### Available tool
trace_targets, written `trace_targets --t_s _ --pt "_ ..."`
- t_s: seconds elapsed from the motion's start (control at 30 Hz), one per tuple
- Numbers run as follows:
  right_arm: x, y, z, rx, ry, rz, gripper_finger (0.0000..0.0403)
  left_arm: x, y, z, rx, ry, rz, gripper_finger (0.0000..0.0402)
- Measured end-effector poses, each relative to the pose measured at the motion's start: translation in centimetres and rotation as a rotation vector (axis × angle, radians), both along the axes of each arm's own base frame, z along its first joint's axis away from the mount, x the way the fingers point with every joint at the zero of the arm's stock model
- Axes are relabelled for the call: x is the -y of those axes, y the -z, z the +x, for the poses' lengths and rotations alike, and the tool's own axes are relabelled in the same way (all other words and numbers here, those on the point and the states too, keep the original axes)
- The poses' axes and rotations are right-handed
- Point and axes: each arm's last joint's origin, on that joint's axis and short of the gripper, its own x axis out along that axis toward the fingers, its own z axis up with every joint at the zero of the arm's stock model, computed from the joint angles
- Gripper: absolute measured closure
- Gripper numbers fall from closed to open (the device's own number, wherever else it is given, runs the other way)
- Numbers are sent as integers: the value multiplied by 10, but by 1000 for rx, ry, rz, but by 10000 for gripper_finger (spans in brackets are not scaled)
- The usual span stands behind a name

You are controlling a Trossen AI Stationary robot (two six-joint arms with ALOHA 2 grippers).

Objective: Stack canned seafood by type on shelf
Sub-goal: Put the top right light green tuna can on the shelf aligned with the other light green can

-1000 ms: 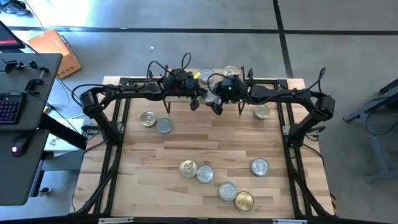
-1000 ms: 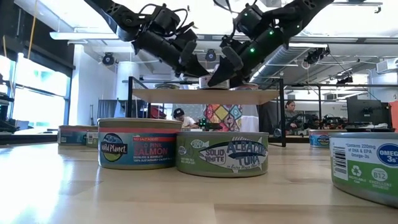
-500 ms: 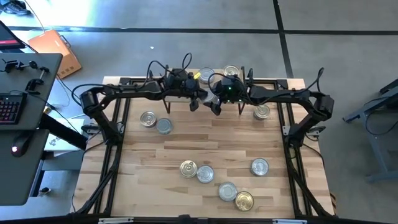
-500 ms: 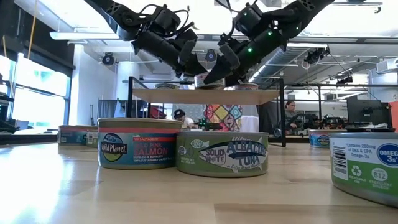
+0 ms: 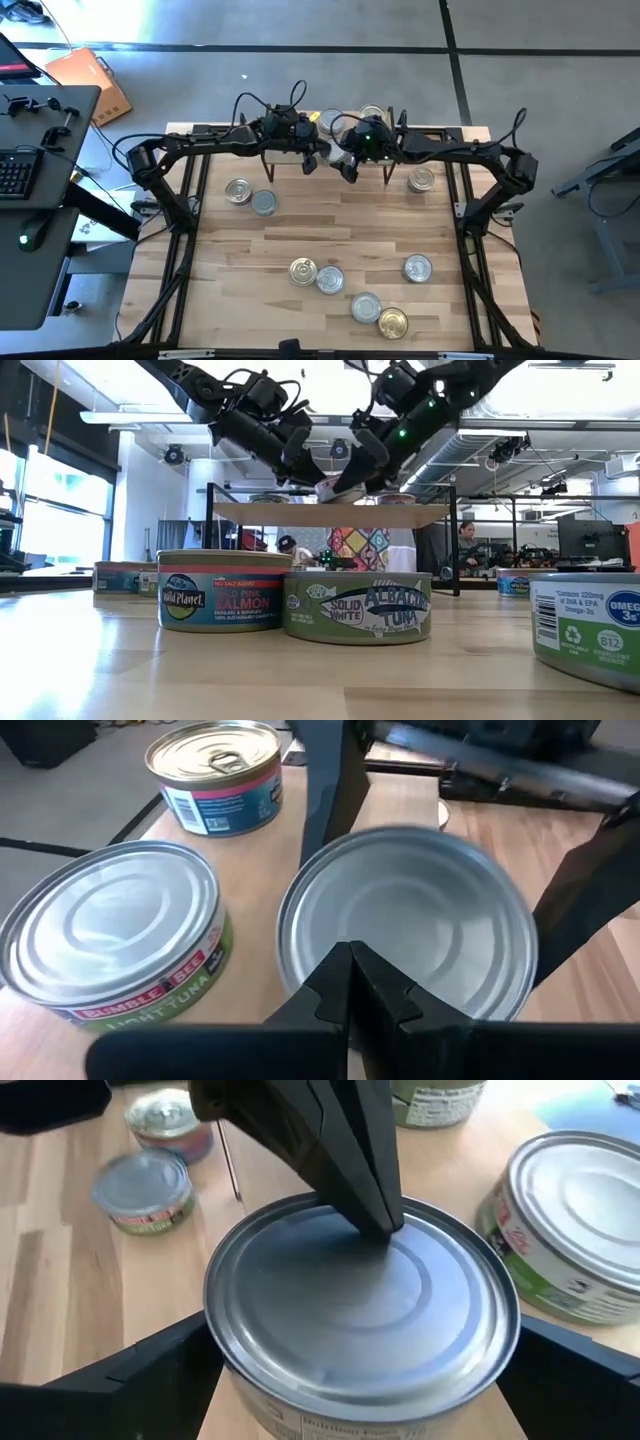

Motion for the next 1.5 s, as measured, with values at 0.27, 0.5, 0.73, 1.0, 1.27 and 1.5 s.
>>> trace_targets --t_s 0.27,0.5,0.73,1.0,1.27,1.5 --pt "0 -16 -2 -73 20 -17 3 -1 2 -1 -18 -22 4 401" --pt "2 -12 2 -73 26 -23 3 6 -11 -4 25 -18 33 401" --pt "8 4 15 -59 21 -42 3 19 -19 5 85 46 81 401" --pt "11 9 21 -37 13 -58 3 14 1 17 70 66 64 401" --pt "11 8 21 -42 -3 -75 4 2 12 9 -3 37 -8 402" --pt "13 -1 4 -96 2 -51 4 -3 14 5 -35 -22 6 402"
